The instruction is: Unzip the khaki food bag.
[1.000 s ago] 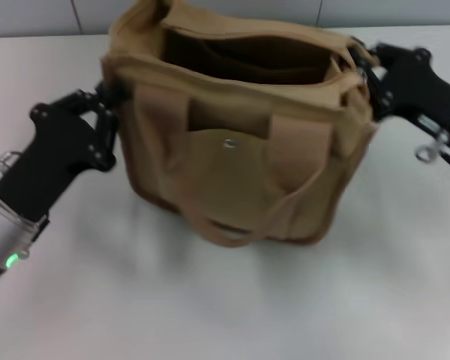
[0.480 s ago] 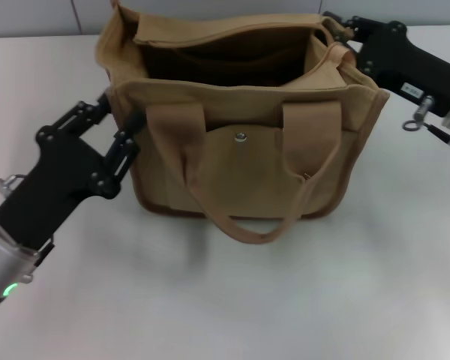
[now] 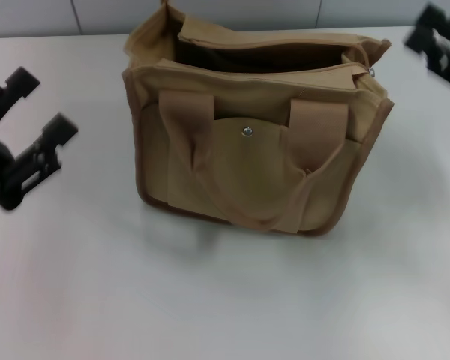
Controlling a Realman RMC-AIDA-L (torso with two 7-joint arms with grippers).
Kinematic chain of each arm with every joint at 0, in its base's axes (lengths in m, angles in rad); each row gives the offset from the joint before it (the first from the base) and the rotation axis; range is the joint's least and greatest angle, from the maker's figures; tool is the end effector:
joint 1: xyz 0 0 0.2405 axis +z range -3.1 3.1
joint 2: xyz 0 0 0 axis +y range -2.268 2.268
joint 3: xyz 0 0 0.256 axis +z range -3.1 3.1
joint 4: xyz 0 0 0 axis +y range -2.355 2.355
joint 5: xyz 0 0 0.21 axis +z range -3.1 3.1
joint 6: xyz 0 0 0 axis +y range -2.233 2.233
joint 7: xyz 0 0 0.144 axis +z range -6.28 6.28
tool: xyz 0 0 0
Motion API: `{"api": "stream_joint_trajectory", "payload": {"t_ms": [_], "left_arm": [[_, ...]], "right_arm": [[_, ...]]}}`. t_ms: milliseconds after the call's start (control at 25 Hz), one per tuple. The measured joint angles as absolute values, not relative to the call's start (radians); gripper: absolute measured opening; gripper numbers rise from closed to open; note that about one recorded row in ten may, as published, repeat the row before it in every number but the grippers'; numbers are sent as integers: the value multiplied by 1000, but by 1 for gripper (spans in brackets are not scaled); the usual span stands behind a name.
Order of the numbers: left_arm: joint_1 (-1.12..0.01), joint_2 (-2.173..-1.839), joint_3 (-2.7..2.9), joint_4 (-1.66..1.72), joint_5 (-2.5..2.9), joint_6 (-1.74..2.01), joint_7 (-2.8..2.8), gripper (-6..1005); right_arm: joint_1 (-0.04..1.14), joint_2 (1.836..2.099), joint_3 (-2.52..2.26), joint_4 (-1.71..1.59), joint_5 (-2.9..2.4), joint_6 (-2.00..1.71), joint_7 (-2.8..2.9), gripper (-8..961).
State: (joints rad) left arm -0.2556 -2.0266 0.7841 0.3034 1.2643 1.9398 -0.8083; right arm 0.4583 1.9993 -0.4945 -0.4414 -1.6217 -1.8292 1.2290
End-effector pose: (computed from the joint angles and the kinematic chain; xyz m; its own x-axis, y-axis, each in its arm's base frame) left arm -0.2921 0.2327 0.0402 0.4265 -0.1576 0.8907 0.4598 -0.8102 -0.3635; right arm 0.2683 0.3046 0.0619 0.4626 -0.1139 -0.8792 -0.4939 -0.8566 -0.1489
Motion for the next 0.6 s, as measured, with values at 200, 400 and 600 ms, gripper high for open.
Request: {"api": "stream_joint_trajectory", "payload": {"t_ms": [200, 400, 600], "left_arm": [[-289, -1930, 917, 413, 1444, 1961, -989, 773], [-348, -1898, 967, 423, 1566, 1962, -1060, 810], [-359, -1903, 968, 431, 1580, 1962, -1078, 810]], "right_arm": [[451, 1967, -638, -453, -1797, -1987, 1183, 600], [469, 2015, -726, -472, -1928, -2006, 1139, 710], [469, 2065, -729, -507, -1956, -1981, 1130, 777]]}}
